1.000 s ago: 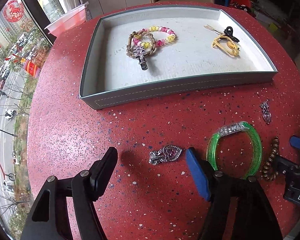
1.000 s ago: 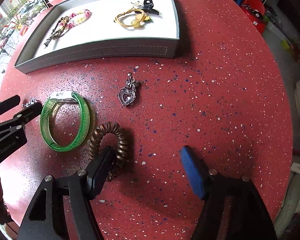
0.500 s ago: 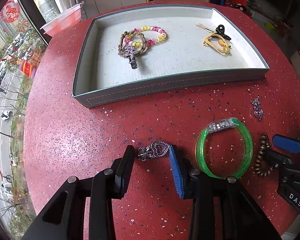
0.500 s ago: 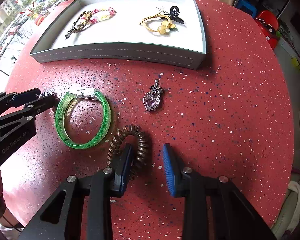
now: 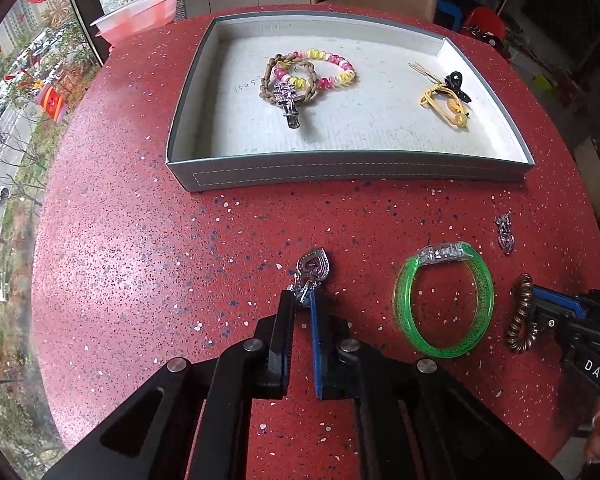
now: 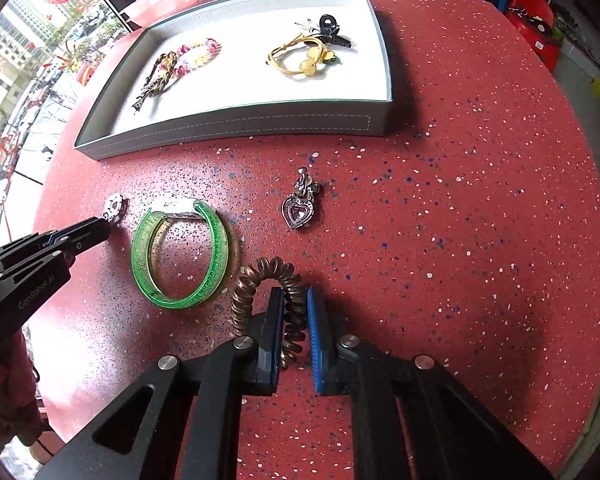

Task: Organize jewelry
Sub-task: 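Carry the coil hair tie with the right tool while the left tool carries the heart brooch into the tray, then release the coil hair tie beside the yellow hair tie while the left tool releases the brooch by the bracelets, then move the right tool to the silver heart locket while the left tool approaches the green bangle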

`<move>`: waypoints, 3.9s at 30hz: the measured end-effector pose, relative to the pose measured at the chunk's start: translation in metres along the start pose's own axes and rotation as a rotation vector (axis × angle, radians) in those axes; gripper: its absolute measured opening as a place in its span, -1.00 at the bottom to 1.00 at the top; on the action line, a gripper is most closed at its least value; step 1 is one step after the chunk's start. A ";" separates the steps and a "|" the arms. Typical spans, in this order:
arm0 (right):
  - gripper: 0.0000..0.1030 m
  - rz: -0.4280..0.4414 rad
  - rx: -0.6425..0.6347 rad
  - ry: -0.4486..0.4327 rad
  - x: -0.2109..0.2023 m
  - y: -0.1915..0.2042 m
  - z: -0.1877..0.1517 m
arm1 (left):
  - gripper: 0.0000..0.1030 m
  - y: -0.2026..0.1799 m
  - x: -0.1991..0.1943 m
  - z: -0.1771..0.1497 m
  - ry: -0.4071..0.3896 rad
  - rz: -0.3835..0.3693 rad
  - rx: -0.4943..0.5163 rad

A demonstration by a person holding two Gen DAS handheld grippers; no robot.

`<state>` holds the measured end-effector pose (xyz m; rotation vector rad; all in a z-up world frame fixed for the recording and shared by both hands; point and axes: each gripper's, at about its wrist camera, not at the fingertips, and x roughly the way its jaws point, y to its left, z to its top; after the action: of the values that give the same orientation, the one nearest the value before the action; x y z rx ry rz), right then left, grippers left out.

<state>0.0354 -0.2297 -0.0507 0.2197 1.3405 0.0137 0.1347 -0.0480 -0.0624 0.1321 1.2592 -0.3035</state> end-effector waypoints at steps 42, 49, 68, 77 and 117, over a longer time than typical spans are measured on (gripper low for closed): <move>-0.76 0.200 0.060 -0.082 -0.009 -0.023 0.128 | -0.48 -0.006 -0.013 0.099 -0.120 -0.090 -0.083; -0.76 0.193 0.029 -0.077 0.008 -0.017 0.158 | -0.49 -0.008 0.009 0.118 -0.093 -0.057 -0.100; -0.74 0.157 -0.007 -0.033 0.050 -0.017 0.205 | -0.48 -0.025 0.047 0.134 -0.057 0.061 -0.057; -0.17 0.161 -0.013 -0.020 0.052 -0.017 0.207 | -0.48 -0.035 0.049 0.135 -0.055 0.087 -0.027; 0.07 0.238 0.189 -0.127 -0.018 -0.061 0.142 | 1.00 -0.027 0.000 0.124 -0.202 0.113 -0.053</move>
<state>0.1609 -0.3132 -0.0138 0.5314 1.1828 0.0726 0.2404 -0.1060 -0.0222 0.1233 1.0545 -0.1812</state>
